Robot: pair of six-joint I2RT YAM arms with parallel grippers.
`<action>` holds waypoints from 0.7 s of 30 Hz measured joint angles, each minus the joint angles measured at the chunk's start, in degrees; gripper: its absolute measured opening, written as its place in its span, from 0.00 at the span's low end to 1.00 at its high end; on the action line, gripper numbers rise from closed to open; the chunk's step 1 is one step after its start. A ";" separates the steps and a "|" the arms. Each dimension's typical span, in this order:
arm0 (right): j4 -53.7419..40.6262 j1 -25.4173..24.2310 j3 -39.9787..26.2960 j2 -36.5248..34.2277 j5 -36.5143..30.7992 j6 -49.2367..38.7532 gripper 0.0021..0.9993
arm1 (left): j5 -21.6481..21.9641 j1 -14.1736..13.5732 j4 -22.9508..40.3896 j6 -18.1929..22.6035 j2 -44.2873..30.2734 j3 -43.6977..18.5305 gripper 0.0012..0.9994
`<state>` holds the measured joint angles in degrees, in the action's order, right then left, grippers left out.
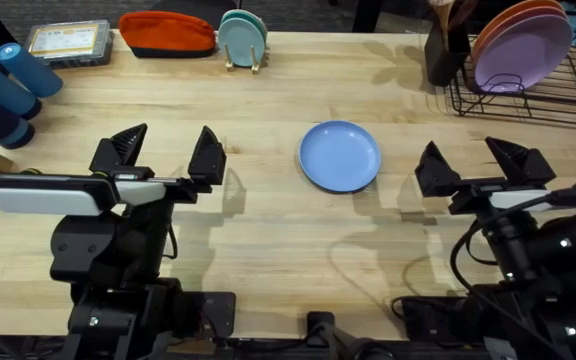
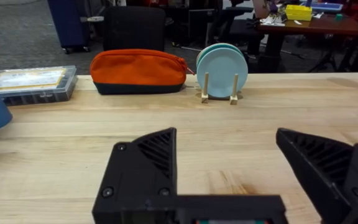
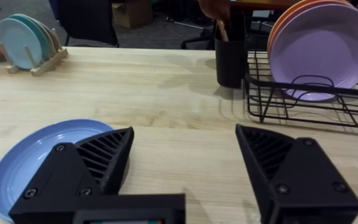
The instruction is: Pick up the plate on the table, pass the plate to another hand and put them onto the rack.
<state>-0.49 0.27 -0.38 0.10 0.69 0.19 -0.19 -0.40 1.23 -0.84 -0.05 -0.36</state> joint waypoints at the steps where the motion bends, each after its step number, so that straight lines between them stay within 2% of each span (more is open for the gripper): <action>1: -0.85 0.04 -0.11 0.00 -0.04 0.00 1.00 | 0.00 0.00 0.04 0.00 0.02 0.00 0.99; 18: -1.43 0.07 -0.49 0.00 -0.04 -1.02 1.00 | -0.22 0.00 0.00 0.00 0.02 -0.02 0.99; 21: -5.12 0.09 -2.31 0.00 0.18 -1.16 1.00 | -1.02 0.00 0.76 0.00 0.00 -0.49 0.99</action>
<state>-5.62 0.36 -2.69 0.10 0.87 -0.97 -1.20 -0.40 1.99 -0.84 -0.05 -0.85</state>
